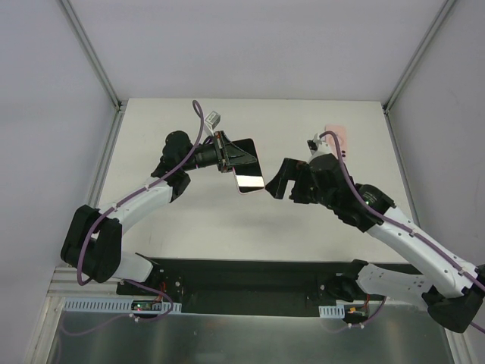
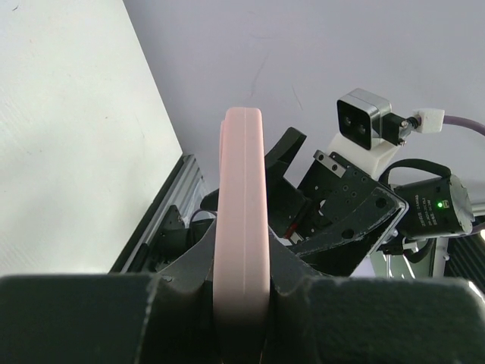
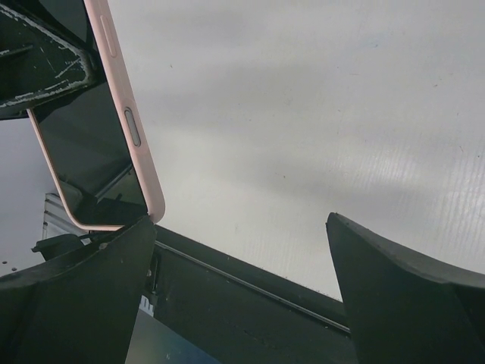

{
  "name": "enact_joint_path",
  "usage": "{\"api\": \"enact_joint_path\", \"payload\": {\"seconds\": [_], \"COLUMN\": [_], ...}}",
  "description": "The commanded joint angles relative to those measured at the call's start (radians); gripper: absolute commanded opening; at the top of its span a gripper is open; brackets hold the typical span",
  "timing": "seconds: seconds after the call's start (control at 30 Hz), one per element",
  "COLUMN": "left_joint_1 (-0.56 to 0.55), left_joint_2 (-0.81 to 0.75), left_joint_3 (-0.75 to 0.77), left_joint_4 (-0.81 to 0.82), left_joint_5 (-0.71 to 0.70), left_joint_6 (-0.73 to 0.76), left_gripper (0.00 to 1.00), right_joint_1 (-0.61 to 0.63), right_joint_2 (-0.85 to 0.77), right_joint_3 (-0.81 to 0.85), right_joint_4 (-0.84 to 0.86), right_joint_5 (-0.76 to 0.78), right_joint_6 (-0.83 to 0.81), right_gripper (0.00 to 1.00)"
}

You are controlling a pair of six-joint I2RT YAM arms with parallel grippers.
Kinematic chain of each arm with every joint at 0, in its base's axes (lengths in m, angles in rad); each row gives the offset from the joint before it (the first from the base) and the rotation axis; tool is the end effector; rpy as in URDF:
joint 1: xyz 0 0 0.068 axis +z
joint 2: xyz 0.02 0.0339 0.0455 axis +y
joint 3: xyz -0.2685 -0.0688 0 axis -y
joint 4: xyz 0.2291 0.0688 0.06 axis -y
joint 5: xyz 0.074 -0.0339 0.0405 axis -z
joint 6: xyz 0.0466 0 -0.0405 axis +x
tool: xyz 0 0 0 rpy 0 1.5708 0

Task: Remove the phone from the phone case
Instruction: Remove the phone case from the phone.

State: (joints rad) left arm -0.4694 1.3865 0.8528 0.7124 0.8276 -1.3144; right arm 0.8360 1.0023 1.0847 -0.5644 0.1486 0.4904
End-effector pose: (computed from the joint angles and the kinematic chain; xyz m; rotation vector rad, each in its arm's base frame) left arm 0.2542 -0.1674 0.3313 0.1114 1.8112 -1.9391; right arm 0.1427 0.1477 0.3628 -0.2695 2.0979 0.6636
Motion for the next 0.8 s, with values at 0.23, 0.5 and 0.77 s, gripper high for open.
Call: {"api": "enact_joint_path", "payload": {"seconds": [0.23,0.5,0.77], "left_joint_1": [-0.015,-0.017,-0.017], "left_joint_2": [-0.104,-0.121,-0.115], "left_joint_3": [0.012,-0.009,-0.029], "left_joint_4": [0.137,0.189,0.222], "left_joint_5": [0.004,0.002,0.008], "left_joint_6": [-0.077,-0.127,-0.148], "left_gripper": [0.00,0.00,0.00], "right_joint_1": [0.003,-0.003,-0.021], "right_joint_2": [0.093,0.167,0.167], "right_joint_3": [-0.002,0.003,-0.017], "right_joint_4": [0.058,0.078,0.155], "right_joint_5": [0.028,0.031,-0.030], "right_joint_6": [0.020,0.054,0.068], "right_gripper": [0.98,0.98,0.98]}}
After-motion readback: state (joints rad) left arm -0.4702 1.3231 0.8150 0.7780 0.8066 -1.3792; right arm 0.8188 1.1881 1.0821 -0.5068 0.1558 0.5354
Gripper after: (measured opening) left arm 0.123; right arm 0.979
